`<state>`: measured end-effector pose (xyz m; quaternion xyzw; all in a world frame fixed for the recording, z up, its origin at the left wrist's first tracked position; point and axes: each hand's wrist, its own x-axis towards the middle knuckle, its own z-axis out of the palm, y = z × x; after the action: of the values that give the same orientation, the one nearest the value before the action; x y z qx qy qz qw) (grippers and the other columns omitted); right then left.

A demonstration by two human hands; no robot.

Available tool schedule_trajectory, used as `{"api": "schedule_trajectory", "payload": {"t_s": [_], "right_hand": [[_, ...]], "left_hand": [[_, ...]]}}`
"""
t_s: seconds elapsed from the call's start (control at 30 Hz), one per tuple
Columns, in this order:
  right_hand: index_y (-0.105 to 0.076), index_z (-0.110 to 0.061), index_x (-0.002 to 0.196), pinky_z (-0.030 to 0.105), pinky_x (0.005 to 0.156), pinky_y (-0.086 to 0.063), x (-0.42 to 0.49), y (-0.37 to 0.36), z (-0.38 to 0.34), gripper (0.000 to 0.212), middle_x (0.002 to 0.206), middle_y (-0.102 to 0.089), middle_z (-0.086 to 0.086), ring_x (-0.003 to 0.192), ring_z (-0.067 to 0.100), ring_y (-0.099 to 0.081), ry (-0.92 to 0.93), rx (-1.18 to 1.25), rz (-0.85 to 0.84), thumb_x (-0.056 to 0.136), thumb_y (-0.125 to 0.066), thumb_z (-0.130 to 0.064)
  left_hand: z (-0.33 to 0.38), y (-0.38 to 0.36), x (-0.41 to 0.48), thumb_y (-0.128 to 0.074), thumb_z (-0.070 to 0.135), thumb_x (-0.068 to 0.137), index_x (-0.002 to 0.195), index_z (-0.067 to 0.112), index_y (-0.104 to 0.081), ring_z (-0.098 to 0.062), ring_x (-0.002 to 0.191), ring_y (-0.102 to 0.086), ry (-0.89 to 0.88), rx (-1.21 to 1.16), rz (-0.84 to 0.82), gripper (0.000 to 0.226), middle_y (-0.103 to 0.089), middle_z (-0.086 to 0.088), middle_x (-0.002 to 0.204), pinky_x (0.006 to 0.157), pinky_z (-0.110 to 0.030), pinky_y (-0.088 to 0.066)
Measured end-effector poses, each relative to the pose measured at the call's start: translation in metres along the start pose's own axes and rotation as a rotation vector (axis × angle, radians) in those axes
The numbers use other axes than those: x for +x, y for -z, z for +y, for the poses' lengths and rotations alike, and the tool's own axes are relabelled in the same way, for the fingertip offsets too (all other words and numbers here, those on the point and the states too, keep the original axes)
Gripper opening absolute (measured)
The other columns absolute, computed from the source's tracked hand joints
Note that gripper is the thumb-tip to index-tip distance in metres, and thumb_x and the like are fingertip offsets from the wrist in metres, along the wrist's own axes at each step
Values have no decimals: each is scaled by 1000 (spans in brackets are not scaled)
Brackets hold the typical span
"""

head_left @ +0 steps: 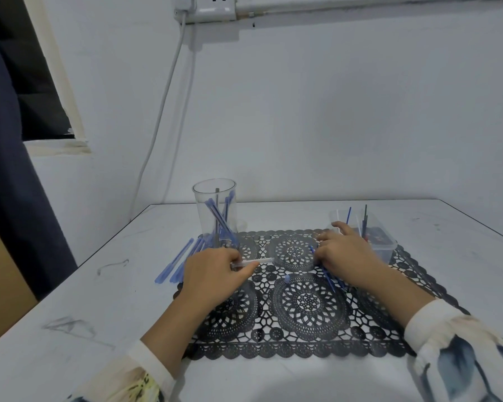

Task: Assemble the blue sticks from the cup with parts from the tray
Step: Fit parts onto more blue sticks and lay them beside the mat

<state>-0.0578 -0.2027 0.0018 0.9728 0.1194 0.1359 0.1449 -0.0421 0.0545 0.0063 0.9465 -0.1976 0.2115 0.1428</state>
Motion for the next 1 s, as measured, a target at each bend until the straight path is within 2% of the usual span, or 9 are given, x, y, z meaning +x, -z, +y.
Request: {"api": "schedule_trajectory", "payload": {"t_s": [0.3, 0.4, 0.5, 0.6, 0.7, 0.83, 0.9, 1.0], "right_hand": [[-66, -38, 110, 38, 112, -5, 0, 1, -2, 28, 117, -63, -12, 125, 7, -41, -34, -34, -17, 90, -55, -22], [-65, -35, 112, 35, 111, -9, 0, 3, -4, 26, 117, -63, -14, 122, 6, -43, -39, -9, 23, 92, -50, -27], [-68, -31, 109, 32, 105, -22, 2, 9, -8, 26, 111, -66, -9, 111, 11, -51, -100, 182, 175, 92, -50, -25], [-73, -21, 102, 36, 95, -41, 5, 17, -4, 23, 102, -70, 0, 99, 18, -59, -235, 384, 357, 88, -56, -13], [-72, -16, 102, 32, 91, -46, 7, 24, 7, 30, 106, -69, 3, 99, 19, -60, -428, 585, 414, 88, -48, -4], [-68, -13, 108, 25, 89, -45, 7, 28, 27, 38, 108, -68, 7, 89, 19, -60, -611, 764, 328, 85, -43, 4], [-66, -12, 112, 25, 82, -45, 8, 26, 37, 42, 111, -65, 9, 92, 19, -57, -674, 784, 221, 81, -44, 7], [-67, -10, 111, 30, 86, -48, 10, 23, 46, 36, 116, -63, 11, 102, 23, -58, -703, 766, 90, 82, -52, 4]], "left_hand": [[1, 0, 0, -45, 65, 82, 75, 28, -65, -3, 63, -54, 8, -11, -19, 43, -62, 8, 64, 48, -18, -31], [1, 0, 0, -44, 66, 82, 74, 29, -65, -3, 61, -54, 10, -14, -20, 44, -61, 8, 62, 48, -17, -33], [0, 0, 0, -45, 65, 83, 72, 28, -64, -2, 56, -50, 11, -16, -13, 43, -57, 8, 57, 46, -19, -31], [-1, 1, 1, -46, 64, 83, 69, 27, -63, -3, 54, -48, 17, -10, 1, 43, -54, 7, 55, 45, -19, -27], [-1, 0, 1, -46, 65, 83, 69, 27, -63, -3, 54, -48, 14, -18, 8, 44, -54, 7, 54, 46, -20, -29], [-3, -1, 0, -47, 65, 82, 67, 26, -64, -3, 52, -47, 24, -32, 28, 45, -52, 7, 52, 46, -22, -30], [-3, -2, 1, -48, 64, 82, 65, 25, -63, -4, 53, -48, 22, -36, 39, 45, -53, 7, 52, 47, -22, -33], [-4, -3, 1, -47, 64, 82, 65, 26, -64, -4, 55, -50, 17, -40, 37, 45, -56, 6, 54, 48, -22, -36]]}}
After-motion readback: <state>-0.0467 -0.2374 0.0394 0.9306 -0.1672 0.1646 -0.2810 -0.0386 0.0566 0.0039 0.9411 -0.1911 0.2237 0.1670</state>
